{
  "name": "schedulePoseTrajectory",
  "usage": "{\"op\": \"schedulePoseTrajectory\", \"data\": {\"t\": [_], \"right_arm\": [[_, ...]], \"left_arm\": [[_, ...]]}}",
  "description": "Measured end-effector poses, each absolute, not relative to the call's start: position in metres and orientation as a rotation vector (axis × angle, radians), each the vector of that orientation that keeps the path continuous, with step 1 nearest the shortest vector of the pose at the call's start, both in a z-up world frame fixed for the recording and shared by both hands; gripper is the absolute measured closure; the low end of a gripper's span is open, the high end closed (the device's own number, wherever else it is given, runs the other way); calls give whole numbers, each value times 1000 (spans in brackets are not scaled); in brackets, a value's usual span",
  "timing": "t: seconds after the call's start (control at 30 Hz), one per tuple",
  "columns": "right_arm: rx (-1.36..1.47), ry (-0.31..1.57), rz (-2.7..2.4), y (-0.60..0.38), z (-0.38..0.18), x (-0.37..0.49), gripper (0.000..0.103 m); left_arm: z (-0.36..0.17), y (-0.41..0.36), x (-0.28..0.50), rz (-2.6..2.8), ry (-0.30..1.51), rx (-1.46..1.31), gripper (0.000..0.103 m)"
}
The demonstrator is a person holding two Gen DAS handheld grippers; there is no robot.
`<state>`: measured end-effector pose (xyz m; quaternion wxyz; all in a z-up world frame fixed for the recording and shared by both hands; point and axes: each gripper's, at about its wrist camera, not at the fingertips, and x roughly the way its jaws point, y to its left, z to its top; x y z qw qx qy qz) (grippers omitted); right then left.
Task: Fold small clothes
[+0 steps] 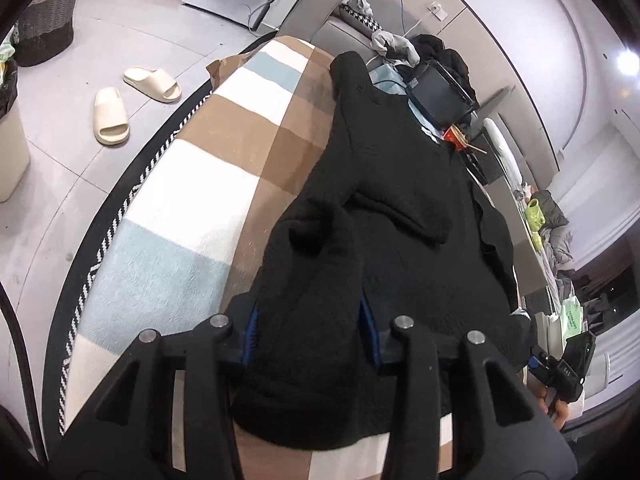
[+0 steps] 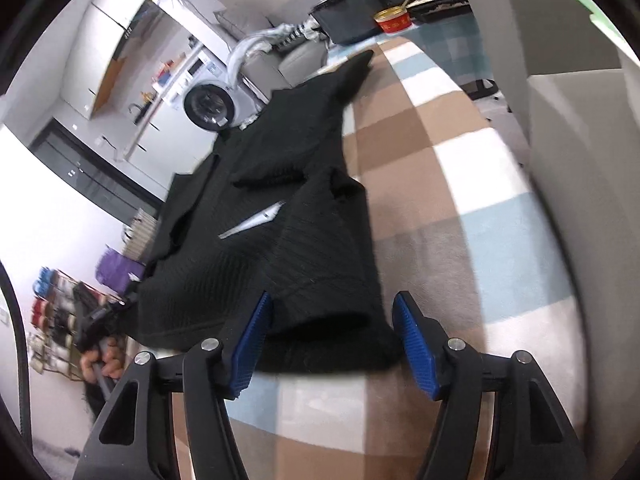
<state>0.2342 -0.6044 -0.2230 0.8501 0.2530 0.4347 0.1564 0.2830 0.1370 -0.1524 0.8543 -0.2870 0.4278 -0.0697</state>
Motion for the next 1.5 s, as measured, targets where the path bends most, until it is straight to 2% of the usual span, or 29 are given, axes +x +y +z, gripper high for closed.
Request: {"op": "schedulePoseTrajectory", "data": {"t": [0.03, 0.07, 0.1, 0.13, 0.23, 0.43, 0.7, 0.8, 0.83, 0.87, 0.9, 1.07, 1.5], "right_arm": [[523, 912, 329, -600, -223, 235, 54], [502, 904, 318, -597, -223, 235, 62], [482, 899, 315, -593, -223, 236, 78], [479, 902, 327, -590, -223, 237, 85], [476, 918, 321, -586, -222, 238, 89], [471, 967, 322, -587, -216, 223, 90], [487, 1022, 312, -596, -219, 156, 87], [493, 1004, 279, -601, -219, 145, 81], [498, 994, 273, -602, -217, 144, 76], [490, 990, 265, -602, -215, 144, 71], [478, 982, 250, -602, -211, 144, 62], [468, 919, 290, -605, -191, 136, 59], [439, 886, 383, -586, -180, 123, 59]], "left_arm": [[-153, 136, 283, -140, 895, -597, 79], [-154, 134, 284, -133, 894, -586, 82], [-154, 133, 284, -134, 890, -579, 87], [-154, 132, 283, -135, 885, -577, 90], [-149, 129, 275, -142, 872, -559, 91], [-143, 127, 244, -155, 887, -530, 92], [-144, 130, 172, -181, 927, -538, 90], [-141, 135, 160, -174, 924, -534, 81], [-139, 136, 159, -164, 926, -533, 74], [-136, 138, 156, -144, 930, -526, 72], [-132, 142, 154, -126, 923, -521, 72], [-109, 152, 130, -134, 875, -504, 70], [-92, 123, 99, -223, 901, -372, 69]]}}
